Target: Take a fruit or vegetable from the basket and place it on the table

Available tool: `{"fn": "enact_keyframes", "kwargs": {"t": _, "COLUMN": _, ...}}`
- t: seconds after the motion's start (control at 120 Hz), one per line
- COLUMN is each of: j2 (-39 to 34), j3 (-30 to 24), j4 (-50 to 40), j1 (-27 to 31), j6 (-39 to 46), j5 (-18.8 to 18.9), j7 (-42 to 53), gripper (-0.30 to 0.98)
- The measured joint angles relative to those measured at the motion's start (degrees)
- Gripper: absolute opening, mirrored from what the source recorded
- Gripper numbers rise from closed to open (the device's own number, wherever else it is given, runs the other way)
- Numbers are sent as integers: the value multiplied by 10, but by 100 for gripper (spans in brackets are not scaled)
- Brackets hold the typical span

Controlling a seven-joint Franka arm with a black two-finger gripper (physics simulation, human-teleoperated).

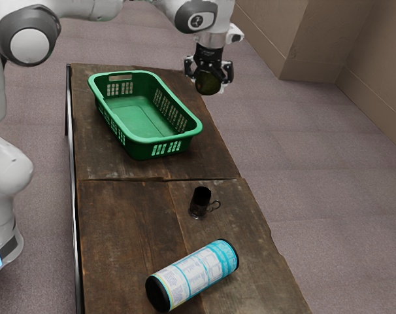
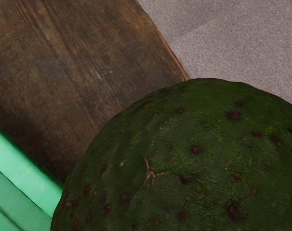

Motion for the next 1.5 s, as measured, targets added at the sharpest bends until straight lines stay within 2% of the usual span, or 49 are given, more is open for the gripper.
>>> {"fn": "enact_keyframes", "kwargs": {"t": 0.092, "j2": 79, "j3": -1, "j4": 52, "j1": -8, "j6": 39, "j5": 34, "j7": -2, "gripper": -1}}
{"fn": "enact_keyframes", "kwargs": {"t": 0.142, "j2": 115, "j3": 20, "j4": 65, "j1": -9, "j6": 56, "j5": 46, "j7": -3, "gripper": 9}}
{"fn": "enact_keyframes", "kwargs": {"t": 0.233, "j2": 151, "j3": 57, "j4": 72, "j1": -9, "j6": 81, "j5": 54, "j7": -5, "gripper": 15}}
{"fn": "enact_keyframes", "kwargs": {"t": 0.367, "j2": 175, "j3": 100, "j4": 69, "j1": -17, "j6": 102, "j5": 54, "j7": -6, "gripper": 13}}
{"fn": "enact_keyframes", "kwargs": {"t": 0.467, "j2": 186, "j3": 166, "j4": 68, "j1": -56, "j6": 111, "j5": 39, "j7": -8, "gripper": 13}}
{"fn": "enact_keyframes", "kwargs": {"t": 0.583, "j2": 196, "j3": 201, "j4": 67, "j1": -69, "j6": 117, "j5": 24, "j7": -9, "gripper": 13}}
{"fn": "enact_keyframes", "kwargs": {"t": 0.683, "j2": 206, "j3": 209, "j4": 67, "j1": -71, "j6": 120, "j5": 18, "j7": -10, "gripper": 15}}
{"fn": "enact_keyframes", "kwargs": {"t": 0.758, "j2": 209, "j3": 211, "j4": 67, "j1": -74, "j6": 123, "j5": 8, "j7": -7, "gripper": 38}}
{"fn": "enact_keyframes", "kwargs": {"t": 0.817, "j2": 209, "j3": 212, "j4": 67, "j1": -75, "j6": 125, "j5": -1, "j7": -3, "gripper": 47}}
{"fn": "enact_keyframes", "kwargs": {"t": 1.175, "j2": 205, "j3": 217, "j4": 68, "j1": -78, "j6": 127, "j5": -17, "j7": 17, "gripper": 49}}
{"fn": "enact_keyframes", "kwargs": {"t": 1.325, "j2": 203, "j3": 242, "j4": 77, "j1": -100, "j6": 114, "j5": -18, "j7": 22, "gripper": 60}}
{"fn": "enact_keyframes", "kwargs": {"t": 1.45, "j2": 203, "j3": 248, "j4": 86, "j1": -110, "j6": 104, "j5": -19, "j7": 26, "gripper": 64}}
{"fn": "enact_keyframes", "kwargs": {"t": 1.5, "j2": 189, "j3": 248, "j4": 112, "j1": -111, "j6": 75, "j5": -18, "j7": 28, "gripper": 65}}
